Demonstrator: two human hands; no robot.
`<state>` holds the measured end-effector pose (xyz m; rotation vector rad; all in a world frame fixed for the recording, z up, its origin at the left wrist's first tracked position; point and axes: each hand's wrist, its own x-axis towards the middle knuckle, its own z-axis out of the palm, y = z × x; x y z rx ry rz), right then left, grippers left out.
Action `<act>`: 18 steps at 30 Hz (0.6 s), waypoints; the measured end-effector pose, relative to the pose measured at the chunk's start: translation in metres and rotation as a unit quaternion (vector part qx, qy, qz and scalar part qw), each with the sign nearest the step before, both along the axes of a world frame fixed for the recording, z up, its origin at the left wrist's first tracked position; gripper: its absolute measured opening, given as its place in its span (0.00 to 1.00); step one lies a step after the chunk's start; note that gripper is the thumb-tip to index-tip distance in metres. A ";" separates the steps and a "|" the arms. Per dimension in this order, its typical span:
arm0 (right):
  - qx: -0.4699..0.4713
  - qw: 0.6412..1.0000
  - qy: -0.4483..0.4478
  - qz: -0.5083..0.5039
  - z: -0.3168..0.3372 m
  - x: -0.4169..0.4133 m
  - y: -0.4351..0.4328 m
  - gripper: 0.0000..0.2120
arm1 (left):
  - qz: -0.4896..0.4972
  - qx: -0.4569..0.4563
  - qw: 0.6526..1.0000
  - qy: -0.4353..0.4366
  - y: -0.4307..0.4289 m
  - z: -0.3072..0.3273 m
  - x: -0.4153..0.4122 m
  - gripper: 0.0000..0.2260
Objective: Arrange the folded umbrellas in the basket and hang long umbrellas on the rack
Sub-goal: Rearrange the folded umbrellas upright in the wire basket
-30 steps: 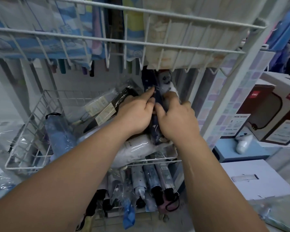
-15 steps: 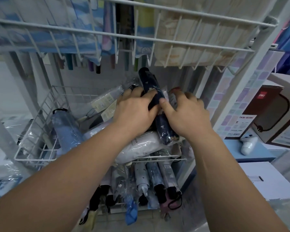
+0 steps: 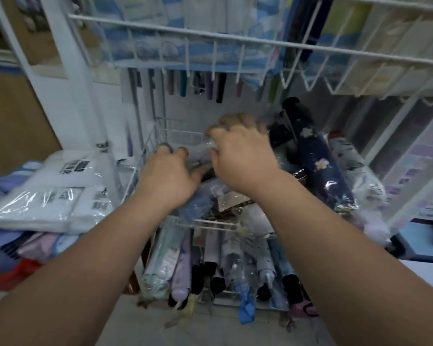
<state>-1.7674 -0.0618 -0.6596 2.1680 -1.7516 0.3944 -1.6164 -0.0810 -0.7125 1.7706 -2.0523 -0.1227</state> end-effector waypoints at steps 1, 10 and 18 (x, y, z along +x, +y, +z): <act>0.051 0.998 0.031 0.014 -0.006 0.010 -0.009 0.19 | 0.010 0.050 0.998 0.021 0.000 -0.005 0.010 0.28; 0.299 0.946 0.072 0.103 -0.028 0.001 -0.031 0.10 | -0.003 0.176 0.972 0.157 -0.009 -0.028 0.008 0.35; 0.249 0.954 0.127 0.108 -0.036 -0.005 -0.028 0.17 | 0.026 0.149 0.956 0.251 -0.008 -0.026 0.015 0.39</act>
